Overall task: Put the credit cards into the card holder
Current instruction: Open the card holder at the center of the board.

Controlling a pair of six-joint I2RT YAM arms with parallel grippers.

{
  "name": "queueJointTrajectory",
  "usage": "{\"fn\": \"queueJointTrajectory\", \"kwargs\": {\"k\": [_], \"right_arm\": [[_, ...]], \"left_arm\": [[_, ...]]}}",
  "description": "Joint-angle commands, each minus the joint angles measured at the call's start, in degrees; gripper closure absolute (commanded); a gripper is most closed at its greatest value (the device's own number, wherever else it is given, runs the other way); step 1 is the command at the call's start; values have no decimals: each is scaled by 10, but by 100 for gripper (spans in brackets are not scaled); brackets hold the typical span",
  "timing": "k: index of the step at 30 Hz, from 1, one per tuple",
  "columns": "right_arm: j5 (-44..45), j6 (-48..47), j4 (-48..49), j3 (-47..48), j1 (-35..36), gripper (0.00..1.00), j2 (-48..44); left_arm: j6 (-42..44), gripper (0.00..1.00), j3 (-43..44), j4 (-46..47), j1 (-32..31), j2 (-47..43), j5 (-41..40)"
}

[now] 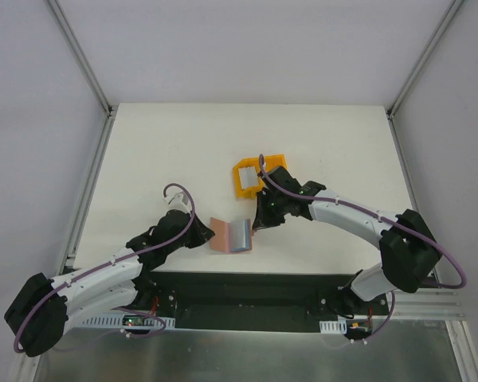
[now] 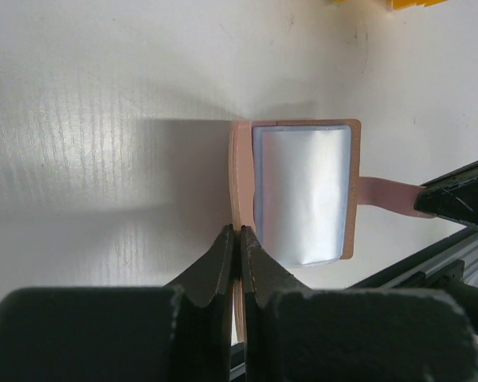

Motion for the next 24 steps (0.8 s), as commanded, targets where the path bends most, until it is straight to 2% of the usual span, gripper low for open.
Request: {"fn": "queueJointTrajectory", "kwargs": {"k": [1,8,15,18,20,24], "right_arm": [[1,-7,-10,15,-3,100,-25],[-46,20,39,34,6,100,-50],[-68,21,42,90,49,100,12],[-43,13,26,82,50,100,12],[7,-2,-12,73,43,100,0],[43,-13,-37,-3,6,100,-49]], "left_arm": [[5,100,4,-10,7,-2,-6],[-2,100,1,2,7,22,8],[2,100,18,14,7,55,19],[7,100,22,14,7,55,23],[7,100,20,13,7,46,24],[18,100,18,7,7,30,32]]}}
